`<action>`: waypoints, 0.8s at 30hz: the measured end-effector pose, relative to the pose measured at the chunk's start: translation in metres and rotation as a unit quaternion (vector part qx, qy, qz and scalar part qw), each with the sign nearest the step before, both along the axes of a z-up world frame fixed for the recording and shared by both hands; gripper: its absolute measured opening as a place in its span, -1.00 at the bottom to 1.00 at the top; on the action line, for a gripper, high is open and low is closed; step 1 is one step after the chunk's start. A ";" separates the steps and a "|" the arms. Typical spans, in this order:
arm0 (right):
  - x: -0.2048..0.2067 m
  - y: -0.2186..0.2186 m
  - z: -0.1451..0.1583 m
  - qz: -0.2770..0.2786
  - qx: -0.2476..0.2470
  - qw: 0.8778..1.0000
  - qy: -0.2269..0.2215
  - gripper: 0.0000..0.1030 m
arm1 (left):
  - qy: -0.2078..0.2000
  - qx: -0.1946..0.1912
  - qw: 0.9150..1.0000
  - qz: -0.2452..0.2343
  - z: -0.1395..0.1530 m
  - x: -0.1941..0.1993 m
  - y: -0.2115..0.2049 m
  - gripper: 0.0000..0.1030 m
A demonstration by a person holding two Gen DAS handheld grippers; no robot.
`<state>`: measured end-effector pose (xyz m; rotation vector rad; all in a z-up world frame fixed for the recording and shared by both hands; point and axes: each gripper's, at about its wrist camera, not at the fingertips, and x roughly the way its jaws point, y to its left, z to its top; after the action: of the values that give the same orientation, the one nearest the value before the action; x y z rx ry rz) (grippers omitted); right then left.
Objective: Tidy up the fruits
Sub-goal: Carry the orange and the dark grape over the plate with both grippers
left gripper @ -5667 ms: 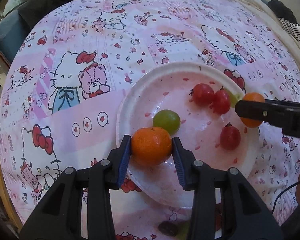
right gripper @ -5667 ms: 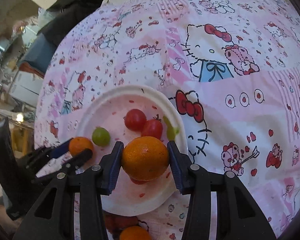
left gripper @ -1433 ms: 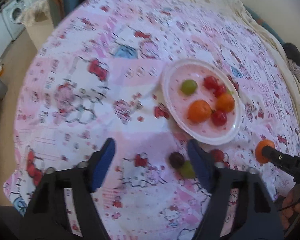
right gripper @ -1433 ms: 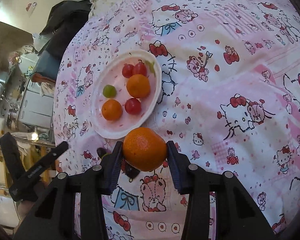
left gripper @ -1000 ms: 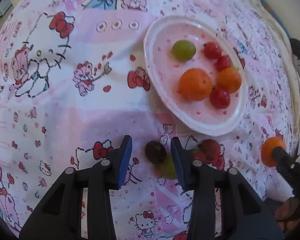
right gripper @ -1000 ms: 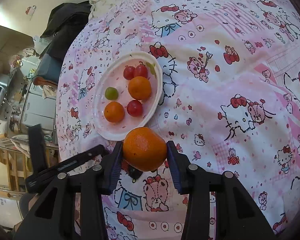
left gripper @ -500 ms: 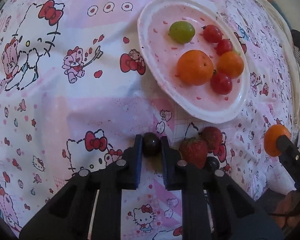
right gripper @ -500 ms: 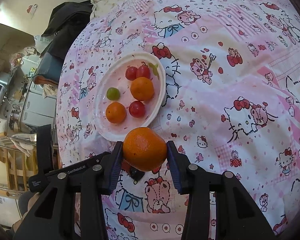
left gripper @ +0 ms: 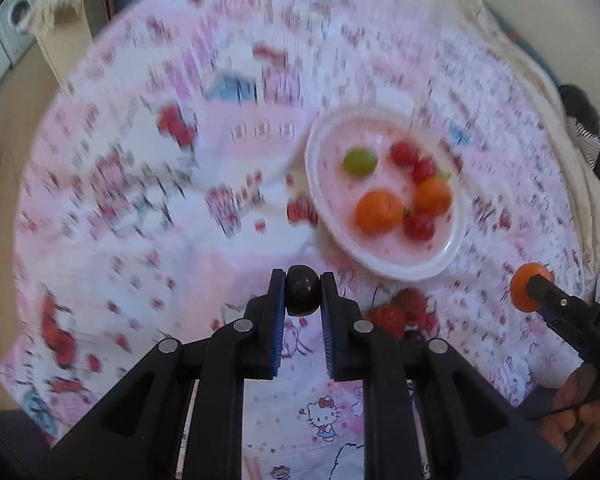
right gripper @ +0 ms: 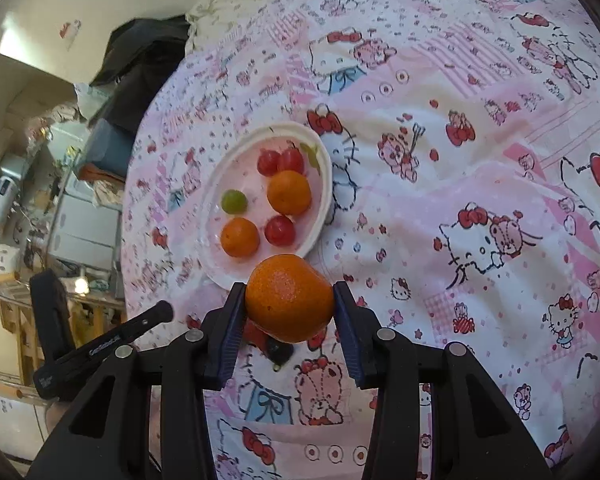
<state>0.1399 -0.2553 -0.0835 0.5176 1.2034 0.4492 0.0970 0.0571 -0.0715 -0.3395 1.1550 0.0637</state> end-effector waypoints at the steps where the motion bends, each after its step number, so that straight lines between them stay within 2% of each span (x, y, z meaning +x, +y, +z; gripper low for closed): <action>1: 0.001 0.000 0.003 -0.002 0.002 1.000 -0.004 -0.13 | -0.024 0.002 1.000 0.004 0.012 -0.003 0.004 -0.75; 3: 0.003 -0.003 0.013 -0.006 0.012 1.000 -0.019 -0.13 | -0.059 0.002 0.998 0.007 0.033 -0.002 0.005 -0.75; 6: 0.010 -0.003 0.024 -0.007 0.019 0.999 -0.041 -0.13 | -0.098 0.021 0.995 -0.002 0.057 0.005 0.003 -0.75; 8: 0.017 0.001 0.031 -0.003 0.016 0.998 -0.059 -0.13 | -0.113 0.033 0.993 -0.017 0.068 0.014 0.000 -0.75; 15: 0.047 0.015 0.038 0.017 0.001 0.997 -0.081 -0.13 | -0.117 0.086 0.987 -0.065 0.073 0.055 -0.014 -0.74; 24: 0.081 0.038 0.027 0.046 -0.009 0.996 -0.079 -0.13 | -0.086 0.100 0.987 -0.089 0.047 0.097 -0.025 -0.74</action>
<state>0.2205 -0.2175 -0.0563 0.4049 1.0812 0.5480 0.1937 0.0318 -0.0247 -0.0621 0.9941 -0.0061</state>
